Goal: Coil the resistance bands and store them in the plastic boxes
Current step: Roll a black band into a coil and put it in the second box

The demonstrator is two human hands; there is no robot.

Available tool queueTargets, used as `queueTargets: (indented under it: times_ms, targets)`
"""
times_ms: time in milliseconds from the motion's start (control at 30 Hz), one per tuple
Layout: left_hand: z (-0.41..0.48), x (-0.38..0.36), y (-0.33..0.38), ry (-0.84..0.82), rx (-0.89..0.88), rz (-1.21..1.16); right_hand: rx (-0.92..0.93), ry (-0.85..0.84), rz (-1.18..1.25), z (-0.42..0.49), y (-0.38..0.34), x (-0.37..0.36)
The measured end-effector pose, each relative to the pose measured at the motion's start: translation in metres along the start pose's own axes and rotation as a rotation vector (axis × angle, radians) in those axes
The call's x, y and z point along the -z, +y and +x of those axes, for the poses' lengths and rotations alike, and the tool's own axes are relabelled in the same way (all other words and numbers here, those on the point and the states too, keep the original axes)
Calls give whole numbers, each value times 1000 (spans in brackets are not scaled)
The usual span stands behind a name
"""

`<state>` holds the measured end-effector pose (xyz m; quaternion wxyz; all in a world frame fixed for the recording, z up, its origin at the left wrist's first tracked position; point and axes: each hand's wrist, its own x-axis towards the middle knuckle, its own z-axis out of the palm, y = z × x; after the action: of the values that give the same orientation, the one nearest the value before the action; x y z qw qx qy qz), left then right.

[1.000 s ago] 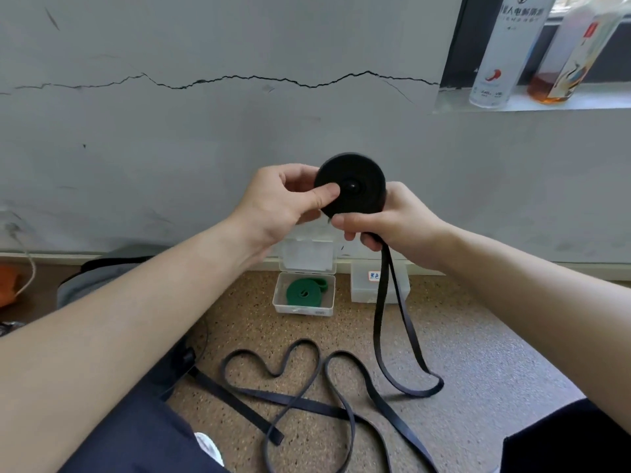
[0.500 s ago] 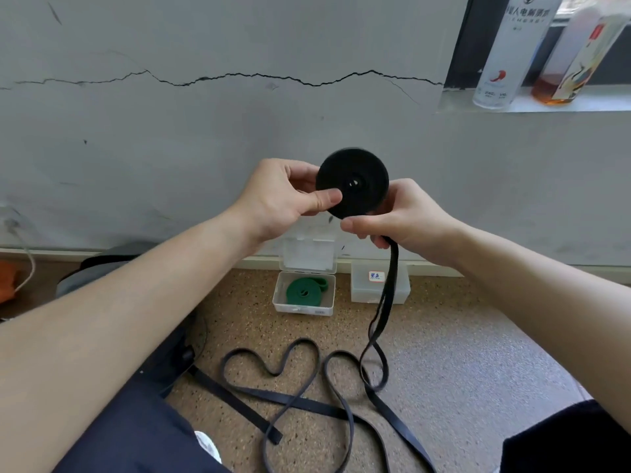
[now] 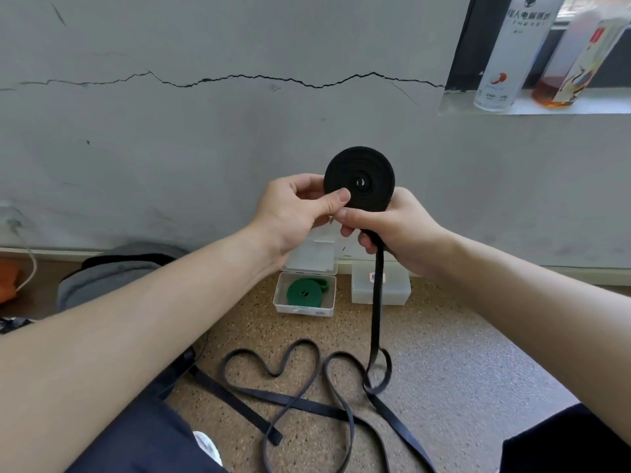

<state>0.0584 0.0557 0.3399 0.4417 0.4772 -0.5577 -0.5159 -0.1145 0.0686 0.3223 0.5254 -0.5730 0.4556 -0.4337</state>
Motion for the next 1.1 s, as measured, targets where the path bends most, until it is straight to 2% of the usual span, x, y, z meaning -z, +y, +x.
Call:
queueTargets:
  times_ms: [333, 600, 700, 867, 967, 1100]
  targets:
    - [12, 13, 7, -77, -69, 215, 24, -84, -247, -1, -7, 19]
    - [11, 21, 16, -101, -209, 411, 43, -131, -216, -2, -7, 22]
    - [6, 16, 11, -52, -185, 295, 28, -98, -134, -2, -6, 19]
    - [-1, -5, -2, -33, 26, -184, -13, -46, 21, -2, -4, 7]
    - [2, -6, -1, 8, 25, -141, -24, -20, 65, -3, -3, 2]
    - [8, 0, 4, -21, -21, -31, -2, -4, 44, -6, -3, 2]
